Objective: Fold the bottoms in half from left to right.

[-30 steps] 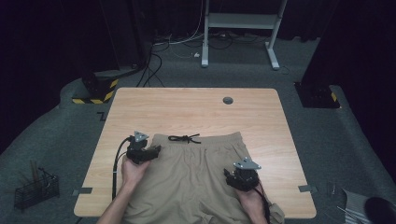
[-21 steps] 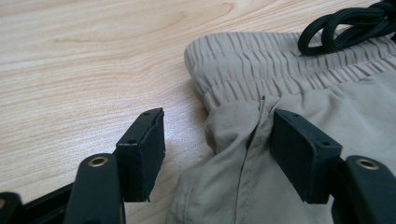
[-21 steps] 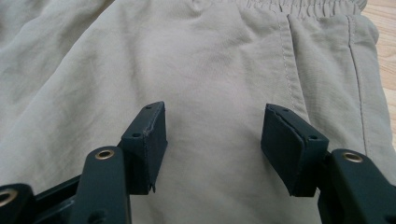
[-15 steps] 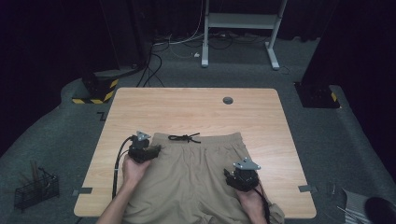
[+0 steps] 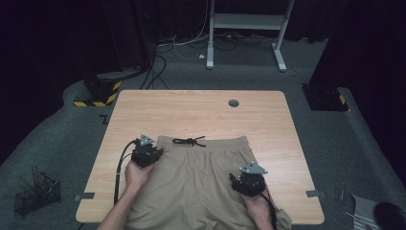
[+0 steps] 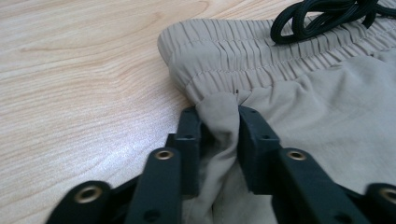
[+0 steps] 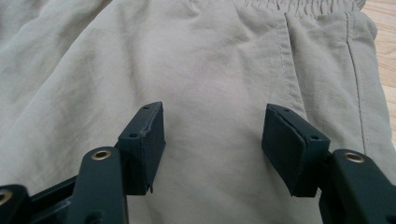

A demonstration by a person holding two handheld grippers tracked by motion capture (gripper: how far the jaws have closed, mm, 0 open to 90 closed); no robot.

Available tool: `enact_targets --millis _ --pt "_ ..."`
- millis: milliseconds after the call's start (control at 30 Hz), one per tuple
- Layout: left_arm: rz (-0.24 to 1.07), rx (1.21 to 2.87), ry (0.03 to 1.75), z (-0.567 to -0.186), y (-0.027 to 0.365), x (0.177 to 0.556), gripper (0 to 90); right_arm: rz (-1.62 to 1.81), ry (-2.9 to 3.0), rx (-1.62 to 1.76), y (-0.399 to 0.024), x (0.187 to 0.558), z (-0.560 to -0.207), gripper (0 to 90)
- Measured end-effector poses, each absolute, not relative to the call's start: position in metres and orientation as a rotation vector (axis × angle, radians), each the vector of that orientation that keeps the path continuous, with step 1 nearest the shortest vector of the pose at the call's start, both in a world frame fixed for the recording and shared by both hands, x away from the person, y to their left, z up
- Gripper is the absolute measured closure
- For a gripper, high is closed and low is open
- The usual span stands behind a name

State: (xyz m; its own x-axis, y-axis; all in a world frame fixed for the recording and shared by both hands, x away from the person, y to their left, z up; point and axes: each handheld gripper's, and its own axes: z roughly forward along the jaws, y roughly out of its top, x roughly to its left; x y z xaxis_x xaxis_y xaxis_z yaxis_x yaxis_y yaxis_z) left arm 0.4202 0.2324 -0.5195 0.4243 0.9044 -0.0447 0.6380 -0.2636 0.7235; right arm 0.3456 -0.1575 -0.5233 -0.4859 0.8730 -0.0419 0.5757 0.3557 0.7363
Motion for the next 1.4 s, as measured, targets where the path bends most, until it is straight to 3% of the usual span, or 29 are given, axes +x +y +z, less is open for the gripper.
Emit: enact_targets --millis 367,1400 --pt "0.473 2.008 1.27 -0.516 0.235 0.419 84.0 0.93 2.189 1.268 -0.158 0.346 -0.523 38.7" --pt "0.34 1.906 1.235 -0.479 0.238 0.419 85.8 0.934 2.191 1.281 -0.158 0.346 -0.523 38.2"
